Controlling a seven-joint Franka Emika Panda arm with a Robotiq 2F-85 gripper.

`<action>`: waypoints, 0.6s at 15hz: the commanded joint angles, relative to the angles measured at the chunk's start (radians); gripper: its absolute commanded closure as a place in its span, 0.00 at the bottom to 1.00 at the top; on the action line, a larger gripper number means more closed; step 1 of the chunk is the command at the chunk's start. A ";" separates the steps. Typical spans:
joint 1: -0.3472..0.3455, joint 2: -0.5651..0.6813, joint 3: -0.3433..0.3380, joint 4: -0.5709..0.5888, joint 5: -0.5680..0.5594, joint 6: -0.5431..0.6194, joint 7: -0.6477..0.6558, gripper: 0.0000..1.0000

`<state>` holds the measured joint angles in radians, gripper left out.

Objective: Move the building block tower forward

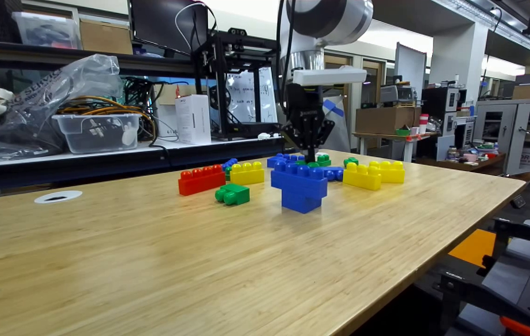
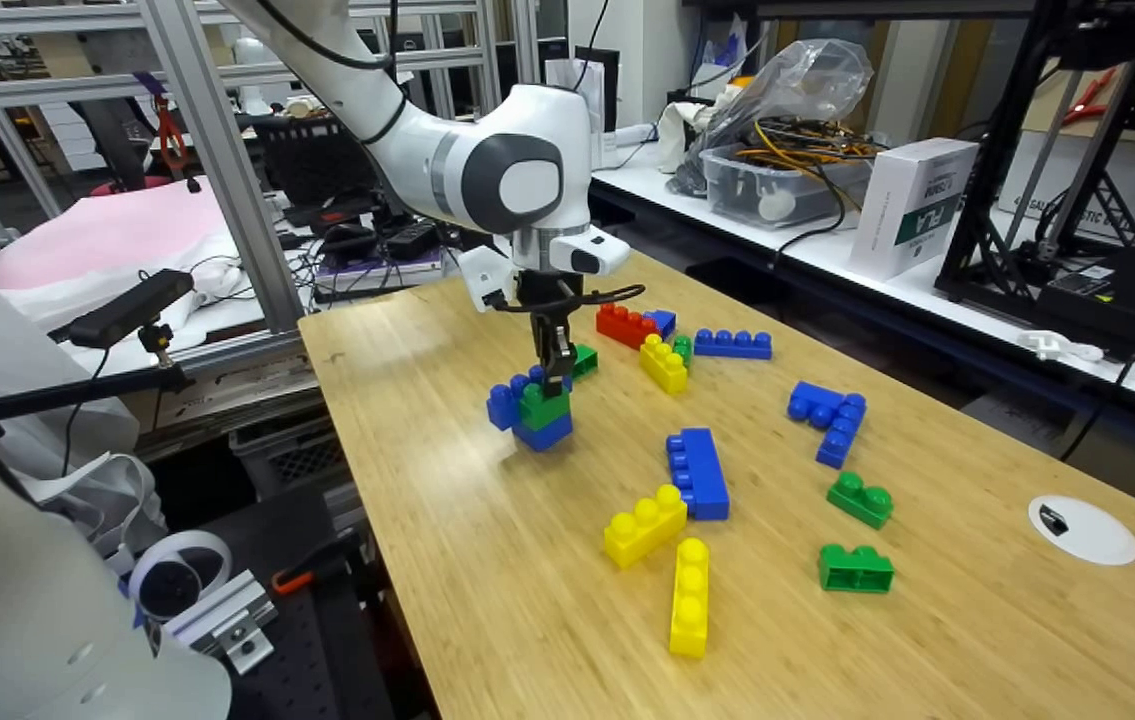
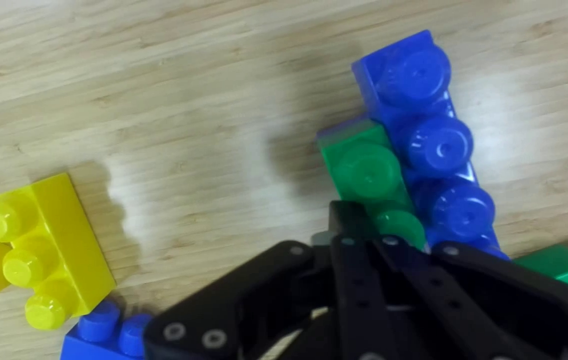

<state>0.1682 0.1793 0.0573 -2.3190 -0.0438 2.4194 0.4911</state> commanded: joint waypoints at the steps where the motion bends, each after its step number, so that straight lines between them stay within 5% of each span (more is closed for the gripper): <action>1: 0.001 -0.014 0.007 -0.009 -0.003 -0.019 -0.013 1.00; 9: 0.021 -0.008 0.024 -0.003 -0.016 -0.022 -0.016 1.00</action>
<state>0.1853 0.1793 0.0770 -2.3190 -0.0444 2.4193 0.4879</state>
